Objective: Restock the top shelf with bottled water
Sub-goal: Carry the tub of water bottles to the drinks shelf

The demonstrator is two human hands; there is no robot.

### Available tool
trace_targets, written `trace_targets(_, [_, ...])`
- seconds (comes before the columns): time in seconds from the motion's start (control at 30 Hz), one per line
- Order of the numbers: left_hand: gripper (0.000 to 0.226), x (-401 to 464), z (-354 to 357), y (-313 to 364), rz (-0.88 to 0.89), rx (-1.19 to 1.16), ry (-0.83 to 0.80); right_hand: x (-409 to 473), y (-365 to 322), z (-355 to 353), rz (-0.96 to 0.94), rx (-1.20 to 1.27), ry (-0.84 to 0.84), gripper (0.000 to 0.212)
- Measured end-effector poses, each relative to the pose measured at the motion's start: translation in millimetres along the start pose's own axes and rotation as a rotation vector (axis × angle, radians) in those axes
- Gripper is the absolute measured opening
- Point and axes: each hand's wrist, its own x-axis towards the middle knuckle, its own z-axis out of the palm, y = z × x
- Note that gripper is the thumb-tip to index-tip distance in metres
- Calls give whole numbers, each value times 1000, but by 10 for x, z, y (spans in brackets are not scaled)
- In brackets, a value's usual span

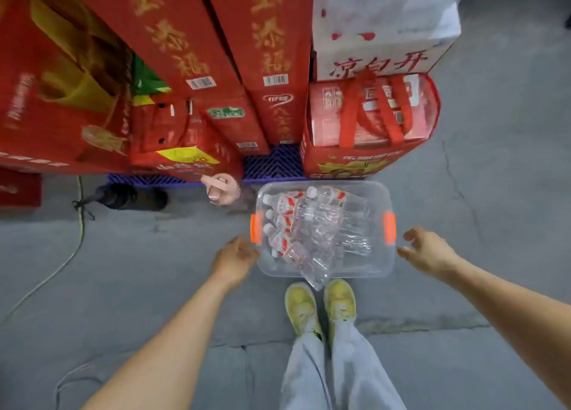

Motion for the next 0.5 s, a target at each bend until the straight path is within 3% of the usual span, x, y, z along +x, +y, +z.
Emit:
trace_targets(0.17, [41,798,448,-187,-101,-127,50,801,70,442,175,202,-12,48])
trace_targets(0.33, [62,1613,864,-365,-300,-307,188,1554,262,772,406,399,71,78])
trace_targets(0.5, [61,2128,1032,-489,-439,-457,227,1963,268,992,411,649,75,60])
